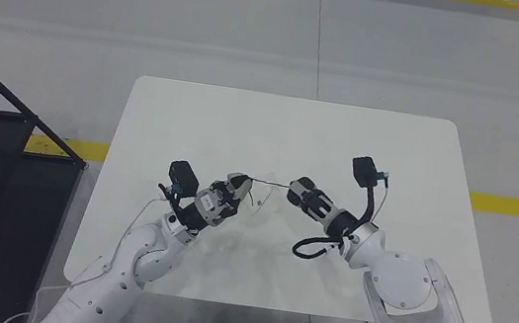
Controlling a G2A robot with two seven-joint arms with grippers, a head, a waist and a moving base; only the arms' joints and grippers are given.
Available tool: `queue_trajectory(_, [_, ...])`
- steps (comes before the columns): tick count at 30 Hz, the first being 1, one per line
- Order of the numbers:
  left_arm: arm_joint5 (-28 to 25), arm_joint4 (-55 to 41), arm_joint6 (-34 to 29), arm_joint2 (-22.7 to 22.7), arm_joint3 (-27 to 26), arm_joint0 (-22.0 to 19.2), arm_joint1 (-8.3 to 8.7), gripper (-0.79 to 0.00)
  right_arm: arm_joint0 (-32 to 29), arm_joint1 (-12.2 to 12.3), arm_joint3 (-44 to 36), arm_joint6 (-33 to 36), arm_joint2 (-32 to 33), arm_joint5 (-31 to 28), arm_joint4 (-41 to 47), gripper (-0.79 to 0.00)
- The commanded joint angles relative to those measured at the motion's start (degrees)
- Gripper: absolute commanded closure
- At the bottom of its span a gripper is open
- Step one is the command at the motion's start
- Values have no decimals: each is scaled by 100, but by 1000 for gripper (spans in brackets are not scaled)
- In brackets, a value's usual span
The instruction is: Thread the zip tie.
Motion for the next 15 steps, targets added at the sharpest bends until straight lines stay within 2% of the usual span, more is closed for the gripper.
queue_trajectory(1, [0, 0, 0, 0, 0, 0, 0, 0, 16, -1, -8, 17, -13, 5, -7, 0])
queue_trajectory(15, [0, 0, 0, 0, 0, 0, 0, 0, 37, -11, -73, 54, -39, -102, 86, 0])
